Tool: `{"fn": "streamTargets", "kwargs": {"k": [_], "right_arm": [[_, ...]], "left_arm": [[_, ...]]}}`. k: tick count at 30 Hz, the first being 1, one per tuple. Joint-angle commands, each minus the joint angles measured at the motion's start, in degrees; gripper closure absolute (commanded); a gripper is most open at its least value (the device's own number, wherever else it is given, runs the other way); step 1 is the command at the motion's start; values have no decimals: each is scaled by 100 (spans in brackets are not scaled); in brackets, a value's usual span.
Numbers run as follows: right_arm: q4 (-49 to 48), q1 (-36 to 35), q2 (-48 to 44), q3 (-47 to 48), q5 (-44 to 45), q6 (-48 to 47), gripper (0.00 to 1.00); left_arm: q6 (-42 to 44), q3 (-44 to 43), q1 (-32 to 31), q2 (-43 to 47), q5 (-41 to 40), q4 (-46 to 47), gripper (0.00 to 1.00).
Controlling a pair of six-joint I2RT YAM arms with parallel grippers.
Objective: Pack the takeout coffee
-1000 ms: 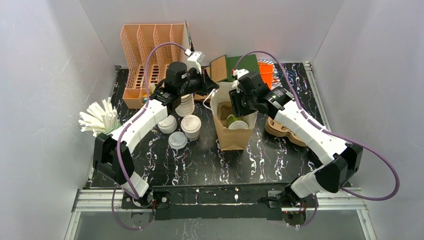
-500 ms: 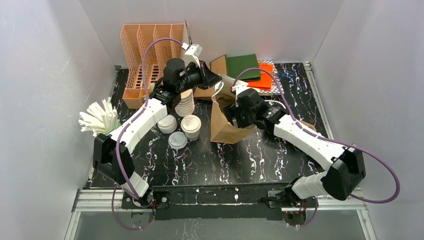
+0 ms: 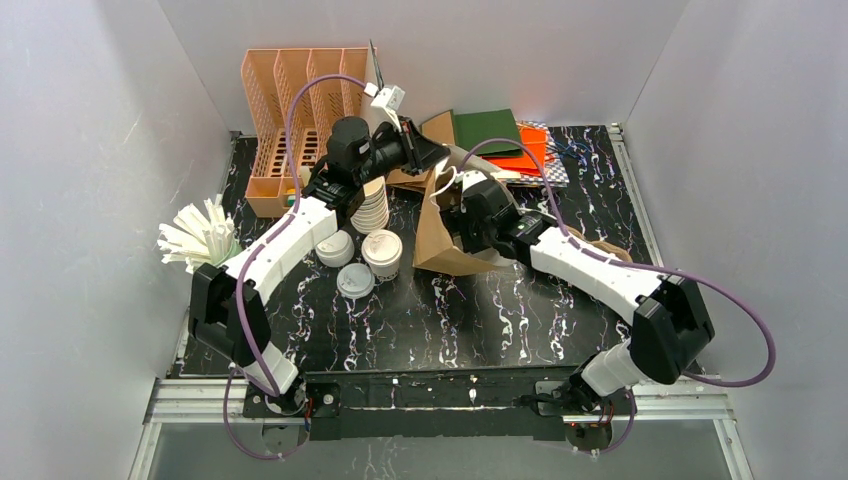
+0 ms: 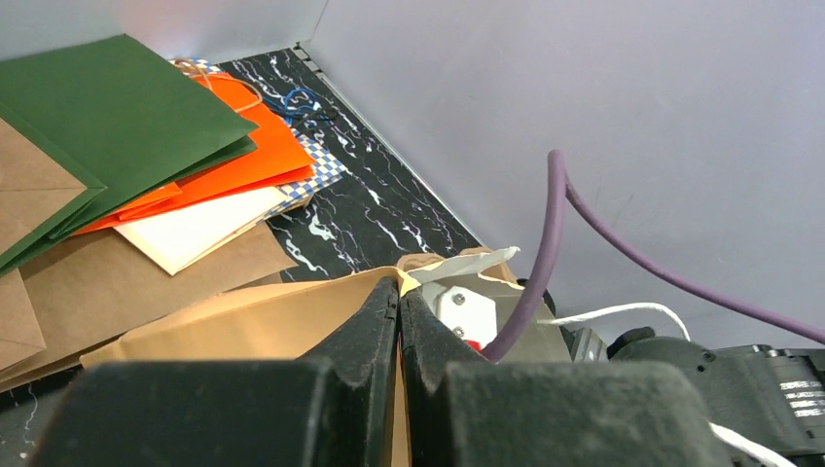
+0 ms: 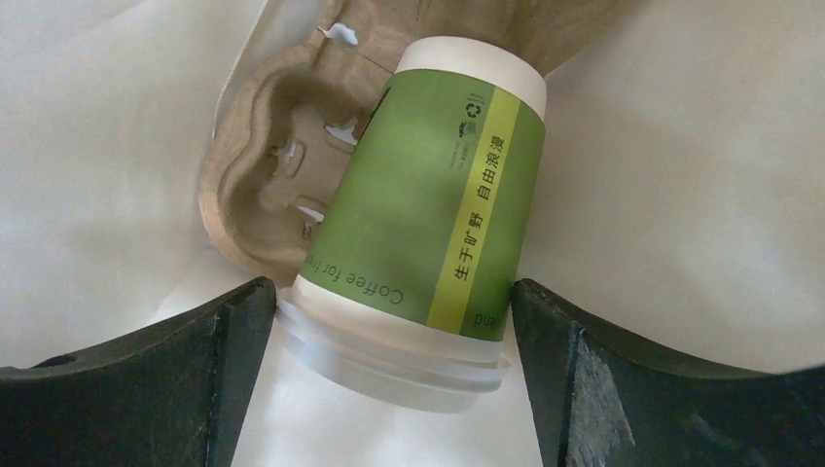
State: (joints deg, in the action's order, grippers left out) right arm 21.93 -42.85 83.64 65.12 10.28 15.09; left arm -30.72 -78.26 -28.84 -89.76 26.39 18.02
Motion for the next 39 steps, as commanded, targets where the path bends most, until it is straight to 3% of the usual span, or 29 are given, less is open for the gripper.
{"fn": "streamTargets", "kwargs": {"k": [1,9,19,23,32,39], "right_arm": [[-267,20,305,-214,541,138,2],[247,142,645,-51,674,344,5],[943,279,526,1060,619,455,50],[1152,340,315,1463,606,554,63],[1129,588,-110,1774,510,582,64],[1013,814,22,2621,-178,565,66]], "left_arm": [[-97,-52,28,126,-7,605,100],[179,-224,29,58,3,212,100],[399,-290,34,-42,74,-24,100],[567,-250,32,-10,153,-196,100],[854,63,35,29,179,-414,100],[1448,-906,36,-626,-261,-1675,100]]}}
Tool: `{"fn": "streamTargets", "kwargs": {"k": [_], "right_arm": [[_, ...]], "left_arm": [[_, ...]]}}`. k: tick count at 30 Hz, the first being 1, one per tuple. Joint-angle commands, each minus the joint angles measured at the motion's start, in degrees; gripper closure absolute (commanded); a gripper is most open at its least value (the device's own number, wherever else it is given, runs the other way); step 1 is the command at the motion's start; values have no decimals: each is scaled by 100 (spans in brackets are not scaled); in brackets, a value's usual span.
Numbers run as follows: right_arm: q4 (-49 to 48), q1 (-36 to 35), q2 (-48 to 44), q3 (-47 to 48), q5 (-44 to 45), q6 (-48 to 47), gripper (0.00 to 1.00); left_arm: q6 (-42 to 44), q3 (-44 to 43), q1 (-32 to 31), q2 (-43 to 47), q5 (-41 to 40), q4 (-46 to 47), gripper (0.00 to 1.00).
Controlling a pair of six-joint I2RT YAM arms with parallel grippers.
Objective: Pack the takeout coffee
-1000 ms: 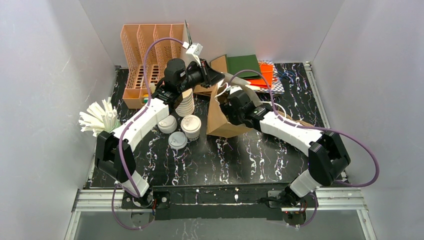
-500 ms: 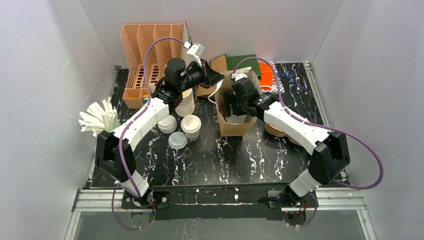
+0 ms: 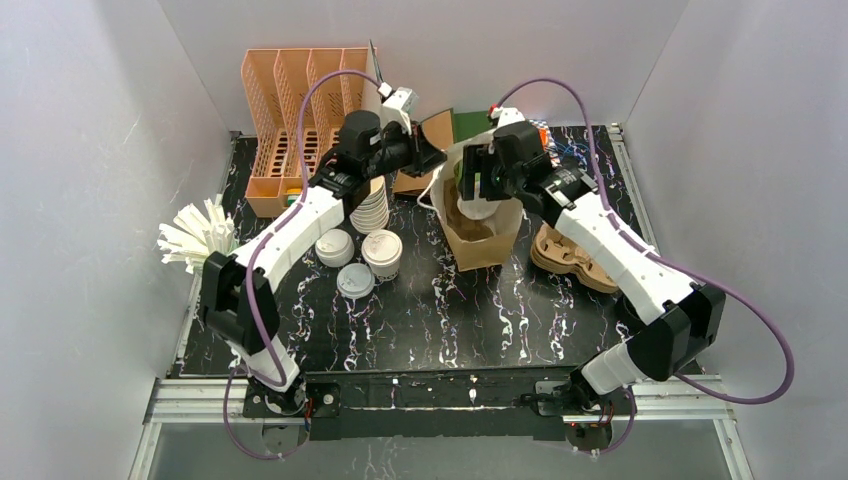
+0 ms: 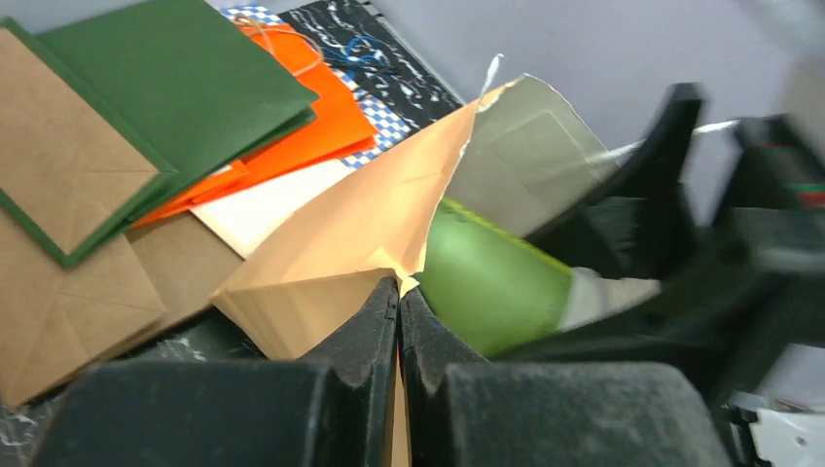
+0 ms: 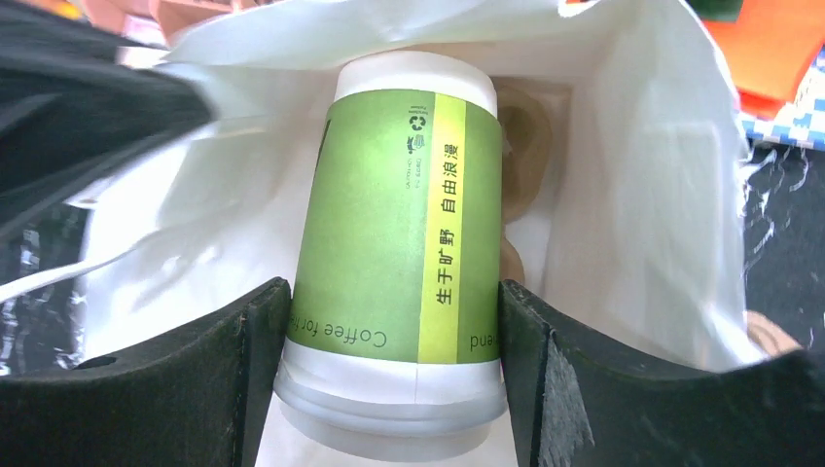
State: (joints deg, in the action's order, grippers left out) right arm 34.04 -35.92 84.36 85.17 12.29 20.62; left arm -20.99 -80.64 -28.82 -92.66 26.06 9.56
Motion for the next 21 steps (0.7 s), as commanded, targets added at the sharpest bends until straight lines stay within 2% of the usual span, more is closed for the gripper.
{"fn": "streamTargets", "kwargs": {"k": [1,10,14,18,21], "right_arm": [[-203,139,-43,718,-474,38,66],[187,217,37,1895,-1087,76,68],[757,217,-48,2424,-1542,341,68],[1422,217,-359,2501,-1945,629,69],[2034,217,-667,2494,-1931,741,69]], "left_arm": [[565,-809,34,-434,-290,-1052,100],[1339,-1631,129,-986,-1195,-1802,100],[1475,-1785,279,-1287,-1490,-1695,100],[1436,-1795,315,-1448,-1611,-1292,100],[1198,-1754,315,-1438,-1446,-999,100]]}}
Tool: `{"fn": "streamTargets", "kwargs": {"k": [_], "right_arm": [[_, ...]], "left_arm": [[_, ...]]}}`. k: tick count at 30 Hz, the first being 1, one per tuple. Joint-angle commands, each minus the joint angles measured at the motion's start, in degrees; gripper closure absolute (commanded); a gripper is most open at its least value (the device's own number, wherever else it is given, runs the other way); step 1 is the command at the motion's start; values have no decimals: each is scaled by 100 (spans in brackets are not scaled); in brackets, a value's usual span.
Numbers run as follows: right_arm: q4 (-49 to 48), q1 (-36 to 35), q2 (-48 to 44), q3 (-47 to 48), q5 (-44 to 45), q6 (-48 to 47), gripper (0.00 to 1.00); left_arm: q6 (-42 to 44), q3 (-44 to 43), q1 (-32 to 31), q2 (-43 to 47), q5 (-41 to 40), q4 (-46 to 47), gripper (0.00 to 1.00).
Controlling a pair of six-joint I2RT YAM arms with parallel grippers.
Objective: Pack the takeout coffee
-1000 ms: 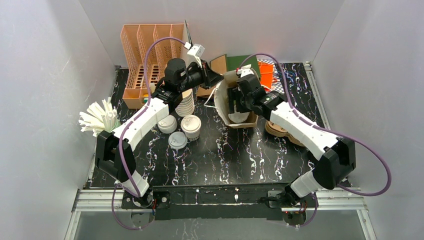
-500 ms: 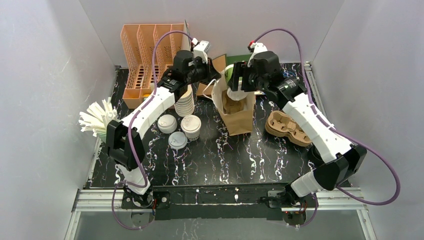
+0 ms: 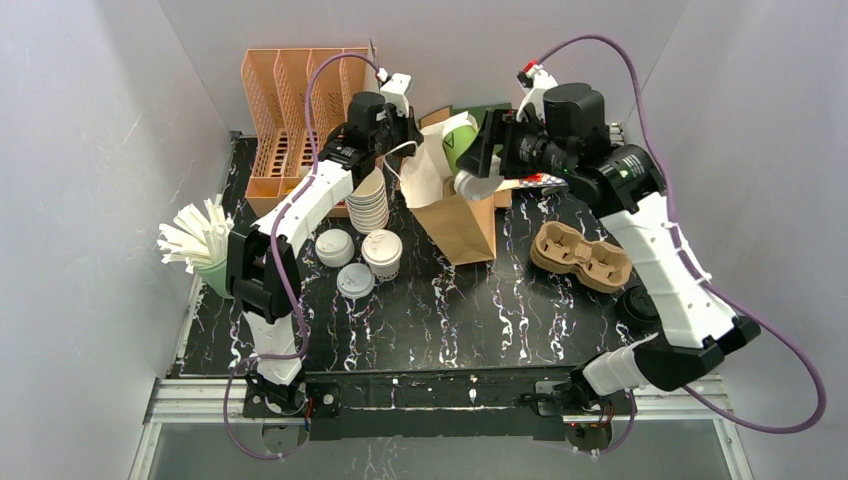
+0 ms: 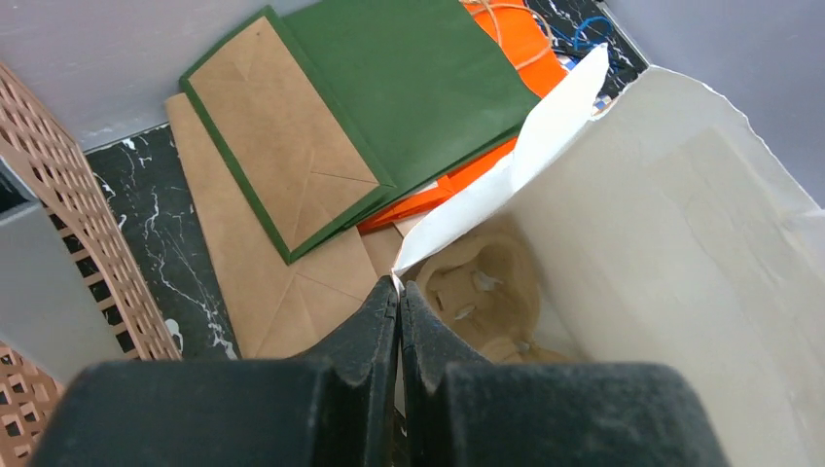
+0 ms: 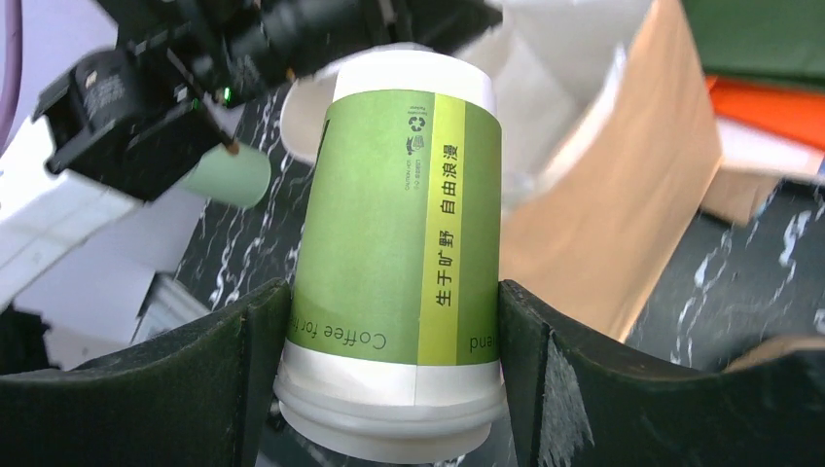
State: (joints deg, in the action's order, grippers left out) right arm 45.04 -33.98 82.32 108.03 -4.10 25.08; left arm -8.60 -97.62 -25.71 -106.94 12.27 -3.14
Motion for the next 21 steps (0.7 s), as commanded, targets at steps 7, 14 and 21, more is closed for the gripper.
{"fn": "streamTargets", "kwargs": {"k": [7,14,21], "right_arm": [[2169,23,-1268,-711,-1003,903,70],[2898,22,-1530,-2368,-1978,1311,75],[2850,31,-1183,-3248,-1742,1784,73]], "left_arm": [[-526,-112,-64,298,259,617,98],[-652,-57,-90,527,423,530,99],[-506,10,-100,717,134,362,99]]}}
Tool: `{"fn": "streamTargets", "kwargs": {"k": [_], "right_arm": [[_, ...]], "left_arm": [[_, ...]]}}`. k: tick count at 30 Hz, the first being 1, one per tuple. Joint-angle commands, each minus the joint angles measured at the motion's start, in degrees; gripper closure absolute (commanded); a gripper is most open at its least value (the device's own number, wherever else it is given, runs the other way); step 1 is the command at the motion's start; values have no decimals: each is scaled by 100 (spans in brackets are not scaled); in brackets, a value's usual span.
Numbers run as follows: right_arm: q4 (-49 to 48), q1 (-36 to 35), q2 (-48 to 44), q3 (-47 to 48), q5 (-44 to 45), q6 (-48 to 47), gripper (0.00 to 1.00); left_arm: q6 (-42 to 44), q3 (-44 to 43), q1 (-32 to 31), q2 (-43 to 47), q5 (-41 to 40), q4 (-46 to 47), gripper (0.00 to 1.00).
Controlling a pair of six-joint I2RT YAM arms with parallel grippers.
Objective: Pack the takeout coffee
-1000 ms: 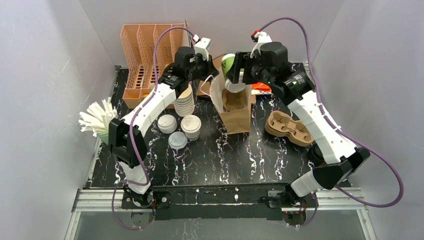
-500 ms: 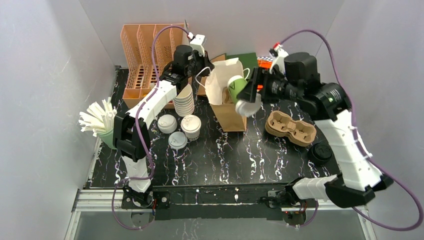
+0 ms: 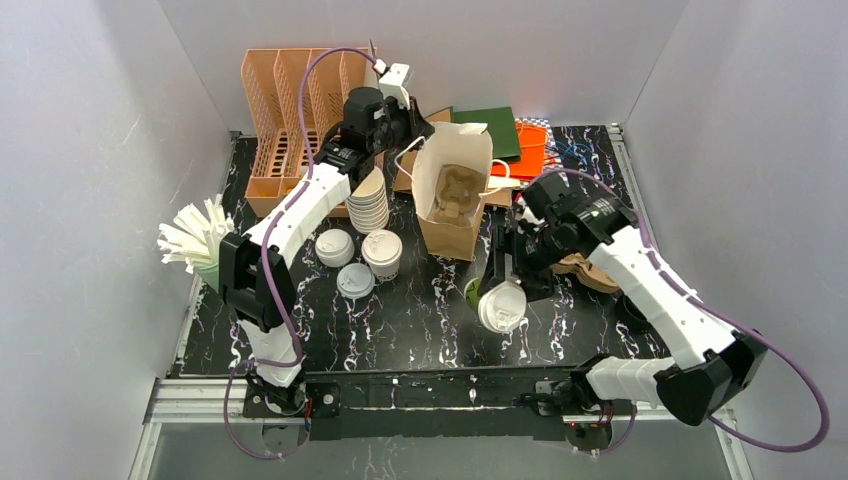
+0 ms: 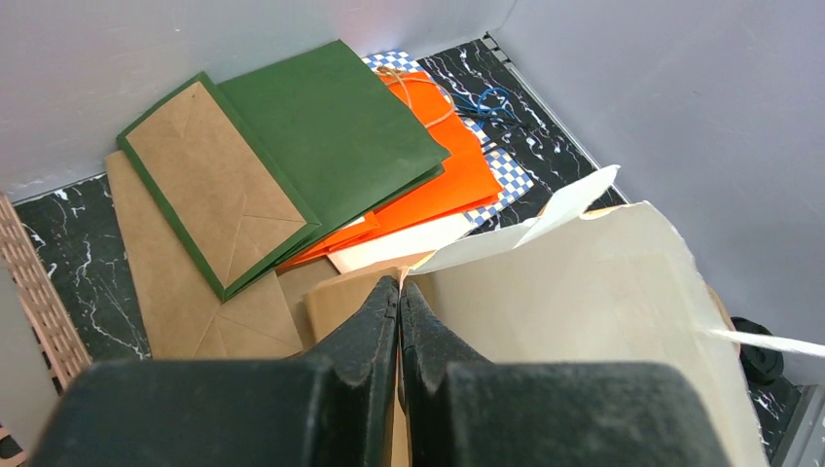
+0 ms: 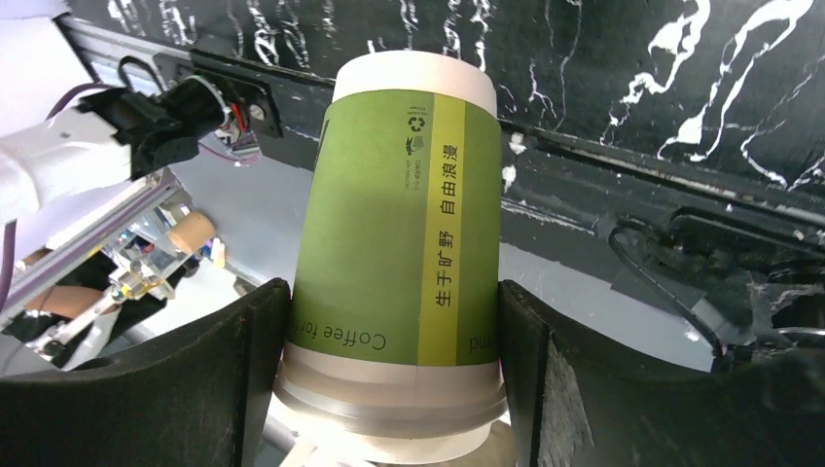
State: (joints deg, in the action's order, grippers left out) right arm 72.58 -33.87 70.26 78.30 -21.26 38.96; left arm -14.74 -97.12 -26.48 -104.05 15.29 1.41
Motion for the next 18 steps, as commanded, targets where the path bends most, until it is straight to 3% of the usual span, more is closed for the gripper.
{"fn": "streamTargets", "kwargs": {"k": [1,8,18], "right_arm": [[28,26,60,-408,17,460,73],[-238,583,846,-1401,-603,-97,72],[-751,1113,2127,-1625,-476,-751,66]], "left_arm": [[146,-62,-24,436,-205,-184,99],[201,-17,-24,480,-202,-394,99],[69,90,-24,476,-160,-322,99]]}}
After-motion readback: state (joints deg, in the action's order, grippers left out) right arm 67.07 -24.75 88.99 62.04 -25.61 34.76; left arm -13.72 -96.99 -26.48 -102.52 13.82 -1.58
